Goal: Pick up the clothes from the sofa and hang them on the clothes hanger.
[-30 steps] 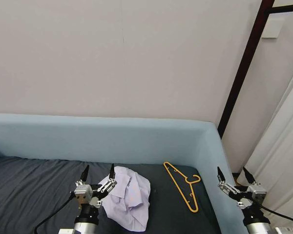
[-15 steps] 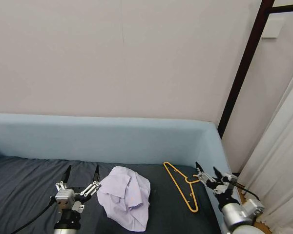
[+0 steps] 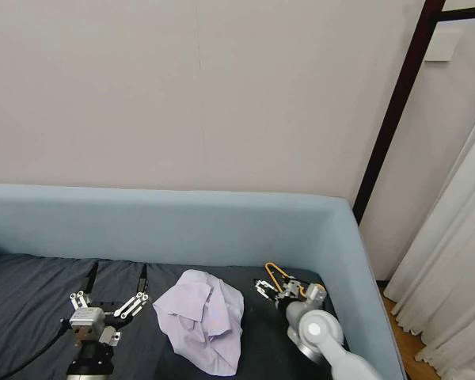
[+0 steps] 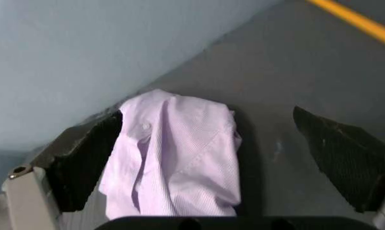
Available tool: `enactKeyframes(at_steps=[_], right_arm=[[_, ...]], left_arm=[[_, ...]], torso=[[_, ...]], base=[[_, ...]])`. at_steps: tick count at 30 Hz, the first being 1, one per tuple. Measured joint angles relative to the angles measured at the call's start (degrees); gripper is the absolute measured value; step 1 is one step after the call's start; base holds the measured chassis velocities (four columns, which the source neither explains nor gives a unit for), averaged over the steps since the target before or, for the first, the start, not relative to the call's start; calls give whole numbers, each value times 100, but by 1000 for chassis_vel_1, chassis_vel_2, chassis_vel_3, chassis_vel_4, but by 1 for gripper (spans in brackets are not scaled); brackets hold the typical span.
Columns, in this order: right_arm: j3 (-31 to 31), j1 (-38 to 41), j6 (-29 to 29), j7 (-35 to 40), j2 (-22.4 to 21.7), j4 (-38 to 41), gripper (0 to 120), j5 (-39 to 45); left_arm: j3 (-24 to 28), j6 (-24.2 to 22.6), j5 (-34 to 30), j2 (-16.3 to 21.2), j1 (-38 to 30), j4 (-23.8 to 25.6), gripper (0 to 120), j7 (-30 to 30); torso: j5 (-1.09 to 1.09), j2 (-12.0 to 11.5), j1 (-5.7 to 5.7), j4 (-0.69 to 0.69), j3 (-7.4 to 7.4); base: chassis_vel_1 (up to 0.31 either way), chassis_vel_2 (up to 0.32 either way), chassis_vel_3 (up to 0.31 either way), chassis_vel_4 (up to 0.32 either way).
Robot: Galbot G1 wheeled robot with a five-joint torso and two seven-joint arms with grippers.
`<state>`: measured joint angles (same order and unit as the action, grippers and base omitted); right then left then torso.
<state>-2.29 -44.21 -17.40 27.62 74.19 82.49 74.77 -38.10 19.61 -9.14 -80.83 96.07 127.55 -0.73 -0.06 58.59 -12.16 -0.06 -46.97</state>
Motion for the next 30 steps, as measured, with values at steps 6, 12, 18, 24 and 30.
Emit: enactKeyframes(at_steps=[6,12,18,24,30], right_arm=[[-112,448,-169,55,620,-938,100,-450],[-141,704,-368,192,1050,-1718,100,-854],[-152,690,-322,225,1253,-2042,100,-1163],[-137,514,-289,236,1348,-2054,97,-1243],[-167,373,-303,237,1306,-1946,80,-1278]], left_arm=[[-24,14,2,15,21,-46,100,-18],[-33,40,2,18,-27,-138,100,-27],[22,41,4,-24,-94,-227,100,-28],[122,47,49,-73,-149,-320,100,-33],[157,68,70,-93,-154,-331,100,-41]], torso=[[-1,0,0,0,0],[-1,0,0,-1,0],[0,0,0,-1,1],[1,0,0,-1,1],[2,1,0,-1,1]], base=[[0,0,0,0],[0,0,0,0],[0,0,0,0],[0,0,0,0],[0,0,0,0]])
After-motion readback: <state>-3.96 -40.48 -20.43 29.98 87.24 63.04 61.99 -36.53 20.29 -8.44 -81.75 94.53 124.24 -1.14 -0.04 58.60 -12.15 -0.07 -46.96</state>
